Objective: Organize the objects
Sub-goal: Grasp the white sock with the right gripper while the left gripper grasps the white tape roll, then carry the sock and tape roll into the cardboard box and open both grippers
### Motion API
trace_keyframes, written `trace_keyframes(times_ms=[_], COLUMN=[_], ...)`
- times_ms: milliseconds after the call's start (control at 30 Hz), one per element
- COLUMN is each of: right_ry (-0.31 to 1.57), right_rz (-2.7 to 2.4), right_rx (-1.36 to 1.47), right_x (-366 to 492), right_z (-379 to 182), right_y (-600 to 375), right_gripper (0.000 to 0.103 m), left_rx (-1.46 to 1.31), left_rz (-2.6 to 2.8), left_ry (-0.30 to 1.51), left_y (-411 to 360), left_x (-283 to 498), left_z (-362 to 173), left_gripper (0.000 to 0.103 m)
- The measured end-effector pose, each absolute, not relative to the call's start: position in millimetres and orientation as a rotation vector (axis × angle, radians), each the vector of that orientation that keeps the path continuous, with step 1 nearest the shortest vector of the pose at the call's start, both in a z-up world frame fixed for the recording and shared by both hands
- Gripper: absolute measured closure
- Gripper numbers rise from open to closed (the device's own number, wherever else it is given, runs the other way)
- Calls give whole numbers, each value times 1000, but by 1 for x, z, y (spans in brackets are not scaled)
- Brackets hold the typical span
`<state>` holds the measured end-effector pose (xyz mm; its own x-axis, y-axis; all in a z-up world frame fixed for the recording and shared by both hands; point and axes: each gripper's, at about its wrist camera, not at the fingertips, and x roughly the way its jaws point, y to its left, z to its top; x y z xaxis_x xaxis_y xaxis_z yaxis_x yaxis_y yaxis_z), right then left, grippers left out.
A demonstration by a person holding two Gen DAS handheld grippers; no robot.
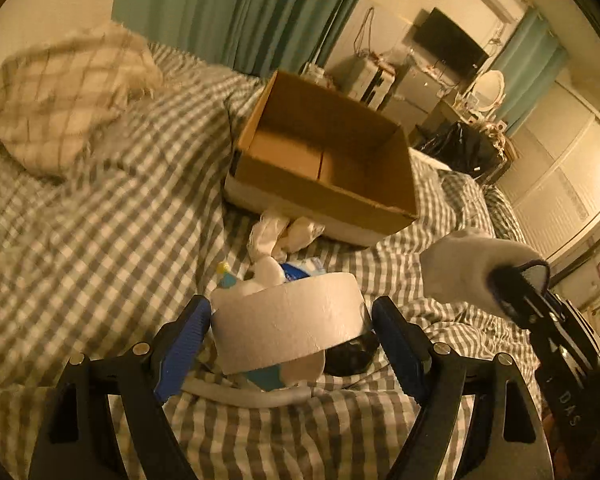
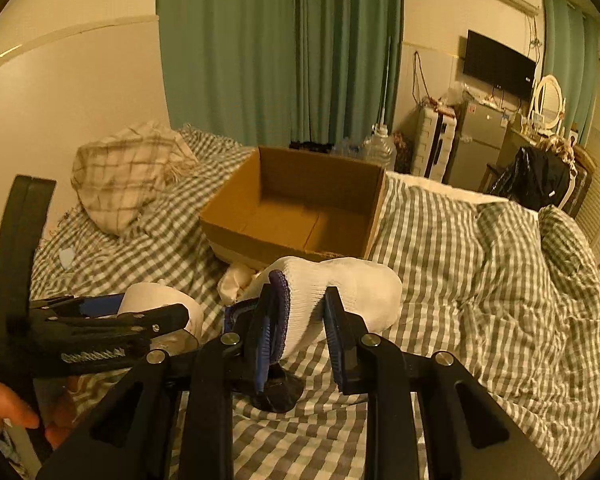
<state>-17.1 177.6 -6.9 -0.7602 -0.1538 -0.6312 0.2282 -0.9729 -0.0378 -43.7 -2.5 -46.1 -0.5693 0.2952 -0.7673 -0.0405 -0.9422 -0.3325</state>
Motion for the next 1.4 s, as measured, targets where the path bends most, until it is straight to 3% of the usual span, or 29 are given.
trace_keyframes(times_ms=[367,667,1400], right_ry=[183,215,224], right_rz=[-2788,-2811,-2749], right_rx=[883,849,944], right_x=[4,-22,-203], right_z=[19,34,21], right_y=[173,181,171], right_gripper=[80,80,82], left_rx=[-1179,-1034,-1136], left_rz=[2671,2773,2744], left_ry=[-410,-216,-61], left_y=[-4,12,45], left_x=[-29,-65,-229], left_z=[7,37,-15], left_gripper=[19,19,19])
